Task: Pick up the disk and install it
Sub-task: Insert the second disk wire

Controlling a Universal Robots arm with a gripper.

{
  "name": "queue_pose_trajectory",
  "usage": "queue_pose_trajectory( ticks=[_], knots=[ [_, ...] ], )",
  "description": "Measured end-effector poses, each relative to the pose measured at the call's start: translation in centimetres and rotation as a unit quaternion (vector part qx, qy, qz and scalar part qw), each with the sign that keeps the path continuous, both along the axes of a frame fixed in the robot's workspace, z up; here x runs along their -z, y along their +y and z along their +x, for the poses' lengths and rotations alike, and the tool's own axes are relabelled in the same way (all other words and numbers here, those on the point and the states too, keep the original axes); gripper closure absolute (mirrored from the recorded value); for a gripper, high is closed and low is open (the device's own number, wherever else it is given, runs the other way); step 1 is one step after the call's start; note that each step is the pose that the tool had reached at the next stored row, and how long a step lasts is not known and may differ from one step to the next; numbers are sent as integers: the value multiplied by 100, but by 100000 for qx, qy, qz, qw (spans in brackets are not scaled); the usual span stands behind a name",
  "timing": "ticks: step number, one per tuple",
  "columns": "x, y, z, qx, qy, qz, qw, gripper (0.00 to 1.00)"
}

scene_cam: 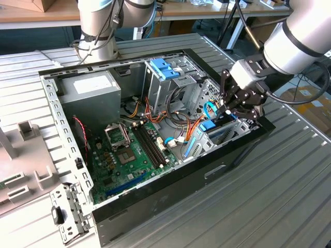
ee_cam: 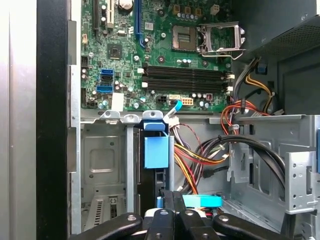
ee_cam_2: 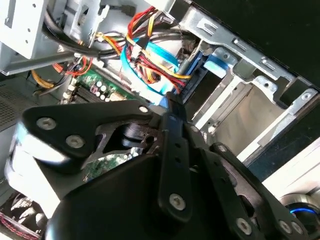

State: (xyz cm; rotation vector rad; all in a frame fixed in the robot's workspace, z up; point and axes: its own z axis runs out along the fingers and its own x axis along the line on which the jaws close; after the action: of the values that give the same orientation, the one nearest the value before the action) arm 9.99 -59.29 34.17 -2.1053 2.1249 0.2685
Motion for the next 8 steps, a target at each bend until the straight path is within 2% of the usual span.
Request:
queue_pose_trajectory(
  ticks=[2,4,8],
  knots=[
    [15,-3,1,4,44,73,100000,89],
    [-11,-6,1,4,41,279,100000,89],
    [-148,-6,2,3,42,509,99999,89]
  ],
)
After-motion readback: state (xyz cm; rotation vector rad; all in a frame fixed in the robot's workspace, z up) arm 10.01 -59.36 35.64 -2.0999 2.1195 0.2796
